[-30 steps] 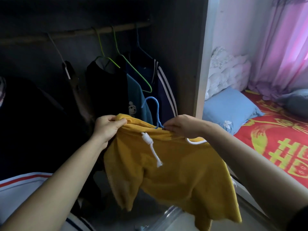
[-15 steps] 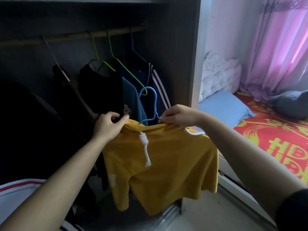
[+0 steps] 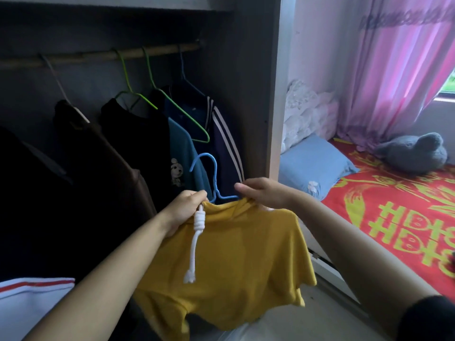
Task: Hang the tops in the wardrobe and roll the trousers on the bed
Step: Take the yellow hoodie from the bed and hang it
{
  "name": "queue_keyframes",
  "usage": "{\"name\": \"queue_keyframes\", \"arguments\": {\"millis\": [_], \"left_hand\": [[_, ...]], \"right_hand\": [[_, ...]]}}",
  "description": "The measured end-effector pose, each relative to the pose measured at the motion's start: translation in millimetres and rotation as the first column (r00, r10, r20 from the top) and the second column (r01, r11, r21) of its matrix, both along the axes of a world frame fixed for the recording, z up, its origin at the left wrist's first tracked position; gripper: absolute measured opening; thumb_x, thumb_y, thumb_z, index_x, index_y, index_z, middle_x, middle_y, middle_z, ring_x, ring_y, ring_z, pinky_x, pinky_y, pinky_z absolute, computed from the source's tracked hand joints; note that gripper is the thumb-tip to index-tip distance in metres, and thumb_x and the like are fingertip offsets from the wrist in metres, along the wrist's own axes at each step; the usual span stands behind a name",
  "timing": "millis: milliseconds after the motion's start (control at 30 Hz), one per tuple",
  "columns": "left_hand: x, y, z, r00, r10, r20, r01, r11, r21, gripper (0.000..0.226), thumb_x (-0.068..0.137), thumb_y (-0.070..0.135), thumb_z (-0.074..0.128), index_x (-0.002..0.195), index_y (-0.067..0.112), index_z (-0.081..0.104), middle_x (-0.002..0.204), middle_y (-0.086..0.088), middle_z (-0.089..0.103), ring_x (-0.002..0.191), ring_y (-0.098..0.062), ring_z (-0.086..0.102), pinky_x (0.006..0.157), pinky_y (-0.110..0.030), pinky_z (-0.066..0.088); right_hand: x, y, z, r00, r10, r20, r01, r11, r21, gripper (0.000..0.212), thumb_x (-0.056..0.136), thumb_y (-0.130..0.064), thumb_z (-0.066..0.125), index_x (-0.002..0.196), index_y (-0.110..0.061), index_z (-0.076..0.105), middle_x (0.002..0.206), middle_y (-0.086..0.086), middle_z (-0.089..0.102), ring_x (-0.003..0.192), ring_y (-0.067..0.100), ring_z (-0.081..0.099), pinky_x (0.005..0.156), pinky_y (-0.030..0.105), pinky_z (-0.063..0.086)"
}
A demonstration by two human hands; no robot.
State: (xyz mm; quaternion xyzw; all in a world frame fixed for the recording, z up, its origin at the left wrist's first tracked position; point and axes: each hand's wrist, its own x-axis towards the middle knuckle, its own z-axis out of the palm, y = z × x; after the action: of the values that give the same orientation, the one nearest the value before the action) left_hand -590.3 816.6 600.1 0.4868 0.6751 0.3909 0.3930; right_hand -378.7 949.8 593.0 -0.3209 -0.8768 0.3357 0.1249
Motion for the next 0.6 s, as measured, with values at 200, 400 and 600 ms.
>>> {"name": "queue_keyframes", "arguments": {"millis": [200, 400, 600], "left_hand": [[-10.3, -5.2, -8.0, 0.998, -0.032, 0.05, 0.035, 0.998, -0.058, 0.035, 0.075, 0.048, 0.063, 0.058, 0.021, 0.048, 0.058, -0.001, 0.046, 0.056, -0.015, 0.044, 0.058, -0.03, 0.039], [-5.7, -2.1, 4.3, 0.987, -0.154, -0.038, 0.146, 0.974, -0.172, 0.055, 0.078, 0.072, 0.063, 0.067, 0.018, 0.061, 0.062, -0.001, 0.06, 0.057, -0.013, 0.058, 0.061, -0.025, 0.048], [3.3, -5.2, -8.0, 0.99, -0.141, -0.024, 0.133, 0.967, -0.217, 0.037, 0.098, 0.038, 0.056, 0.08, 0.008, 0.067, 0.069, -0.009, 0.06, 0.062, -0.018, 0.055, 0.061, -0.027, 0.047]], "right_hand": [[45.5, 11.5, -45.2, 0.968, -0.001, 0.251, -0.008, 0.999, 0.036, 0.044, 0.097, -0.048, 0.053, 0.126, -0.019, 0.067, 0.119, -0.003, 0.068, 0.105, 0.016, 0.066, 0.095, 0.034, 0.055], [29.4, -3.9, -55.5, 0.997, -0.069, -0.034, 0.075, 0.961, 0.268, 0.031, 0.098, -0.034, 0.057, 0.12, -0.019, 0.072, 0.115, -0.003, 0.073, 0.1, 0.013, 0.069, 0.091, 0.031, 0.057], [20.9, -12.7, -51.3, 0.943, -0.136, -0.304, 0.289, 0.787, 0.545, 0.022, 0.099, -0.019, 0.058, 0.114, -0.024, 0.073, 0.11, -0.004, 0.073, 0.094, 0.015, 0.069, 0.083, 0.033, 0.057]]}}
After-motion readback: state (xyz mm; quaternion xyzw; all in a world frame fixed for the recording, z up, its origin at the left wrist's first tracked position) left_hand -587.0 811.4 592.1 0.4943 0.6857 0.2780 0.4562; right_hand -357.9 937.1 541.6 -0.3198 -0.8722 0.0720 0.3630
